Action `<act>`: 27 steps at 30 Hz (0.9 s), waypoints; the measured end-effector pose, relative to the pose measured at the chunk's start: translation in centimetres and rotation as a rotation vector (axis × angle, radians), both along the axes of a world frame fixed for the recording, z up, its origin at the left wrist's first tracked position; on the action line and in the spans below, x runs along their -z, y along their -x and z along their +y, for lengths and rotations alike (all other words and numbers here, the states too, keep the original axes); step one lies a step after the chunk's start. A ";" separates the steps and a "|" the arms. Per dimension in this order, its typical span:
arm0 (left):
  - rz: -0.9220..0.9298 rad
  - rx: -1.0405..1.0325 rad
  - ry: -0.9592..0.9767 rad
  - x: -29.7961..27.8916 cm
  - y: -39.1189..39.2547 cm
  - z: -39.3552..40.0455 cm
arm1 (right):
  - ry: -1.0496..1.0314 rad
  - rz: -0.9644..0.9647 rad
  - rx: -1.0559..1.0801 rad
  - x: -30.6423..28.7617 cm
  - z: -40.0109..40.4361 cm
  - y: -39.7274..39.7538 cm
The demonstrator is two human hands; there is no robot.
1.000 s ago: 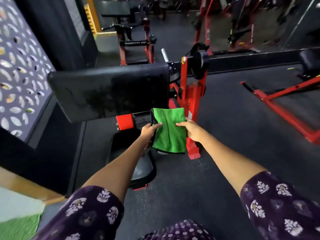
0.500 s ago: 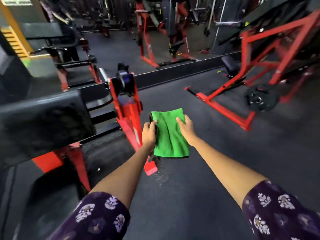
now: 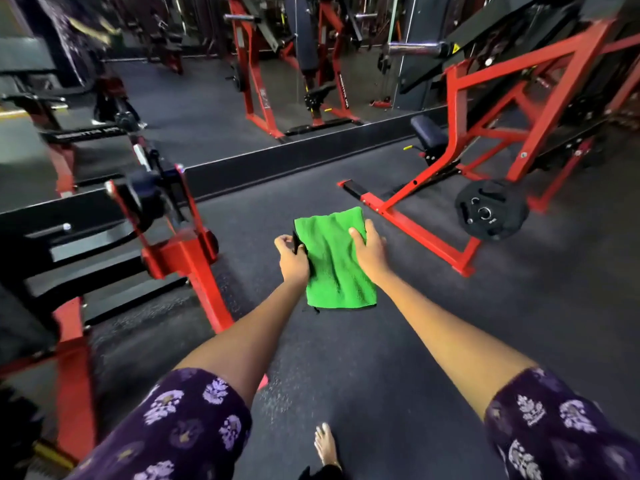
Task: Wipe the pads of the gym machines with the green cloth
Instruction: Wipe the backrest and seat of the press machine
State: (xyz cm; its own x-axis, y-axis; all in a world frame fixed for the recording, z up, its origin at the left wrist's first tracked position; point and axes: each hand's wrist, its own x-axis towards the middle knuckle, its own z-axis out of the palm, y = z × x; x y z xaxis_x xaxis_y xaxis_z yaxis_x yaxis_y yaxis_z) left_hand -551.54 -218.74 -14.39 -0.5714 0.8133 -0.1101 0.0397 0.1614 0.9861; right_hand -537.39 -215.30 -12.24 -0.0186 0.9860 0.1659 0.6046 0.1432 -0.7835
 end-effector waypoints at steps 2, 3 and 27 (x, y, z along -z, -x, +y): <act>-0.018 0.039 -0.011 0.3 -0.3 5.0 | -0.036 0.017 0.002 -0.2 5.0 -0.3; -0.023 0.046 -0.004 0.2 -0.2 7.4 | -0.035 0.017 0.004 -0.6 7.3 -0.4; 0.102 -0.224 -0.081 -4.7 8.5 56.0 | 0.077 0.119 -0.253 -2.2 60.5 10.6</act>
State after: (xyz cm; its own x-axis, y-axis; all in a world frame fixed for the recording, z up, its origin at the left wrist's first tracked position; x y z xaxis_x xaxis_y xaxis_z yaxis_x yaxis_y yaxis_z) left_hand -560.03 -162.72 -9.73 -0.7431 0.6689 0.0178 0.1119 0.0979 0.9889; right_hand -547.97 -154.83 -10.02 -0.2502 0.9624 0.1061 0.4607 0.2147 -0.8612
